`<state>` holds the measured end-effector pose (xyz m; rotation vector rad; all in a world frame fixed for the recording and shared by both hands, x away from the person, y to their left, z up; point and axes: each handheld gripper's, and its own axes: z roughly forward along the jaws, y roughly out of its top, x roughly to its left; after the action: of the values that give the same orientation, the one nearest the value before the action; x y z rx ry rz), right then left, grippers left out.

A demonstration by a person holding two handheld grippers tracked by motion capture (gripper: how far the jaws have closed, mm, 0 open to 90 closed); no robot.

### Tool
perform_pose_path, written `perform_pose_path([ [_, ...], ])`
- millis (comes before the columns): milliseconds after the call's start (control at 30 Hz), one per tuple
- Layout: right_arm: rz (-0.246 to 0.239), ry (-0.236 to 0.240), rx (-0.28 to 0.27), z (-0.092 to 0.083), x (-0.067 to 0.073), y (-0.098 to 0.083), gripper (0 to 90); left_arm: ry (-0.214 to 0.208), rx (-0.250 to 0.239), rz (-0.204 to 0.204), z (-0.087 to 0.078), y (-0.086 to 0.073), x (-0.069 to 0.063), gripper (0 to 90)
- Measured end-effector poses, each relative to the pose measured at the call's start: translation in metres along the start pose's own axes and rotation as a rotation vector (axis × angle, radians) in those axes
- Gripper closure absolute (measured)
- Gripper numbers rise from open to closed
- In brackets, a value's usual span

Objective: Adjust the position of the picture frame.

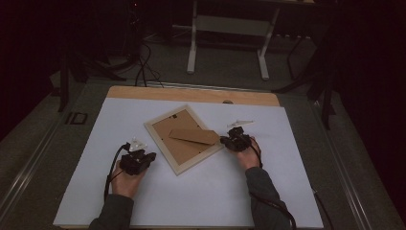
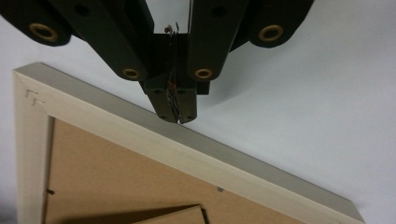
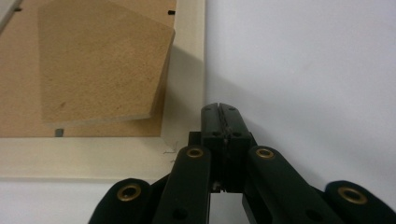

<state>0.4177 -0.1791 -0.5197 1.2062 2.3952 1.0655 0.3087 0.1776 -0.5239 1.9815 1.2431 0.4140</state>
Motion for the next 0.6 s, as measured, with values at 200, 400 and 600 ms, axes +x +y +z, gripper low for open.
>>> perform_pose_path([
  [200,0.007,-0.006,0.015,0.003,0.000,-0.002,89.9,0.017,0.010,-0.008,0.004,0.000,0.002,90.0],
  [400,-0.005,0.000,0.020,0.002,0.003,-0.005,89.9,0.015,0.025,-0.018,0.008,0.000,0.003,90.0],
  [600,-0.016,0.007,0.025,0.000,0.007,-0.007,89.9,0.030,0.044,-0.001,0.012,-0.001,0.002,90.0],
])
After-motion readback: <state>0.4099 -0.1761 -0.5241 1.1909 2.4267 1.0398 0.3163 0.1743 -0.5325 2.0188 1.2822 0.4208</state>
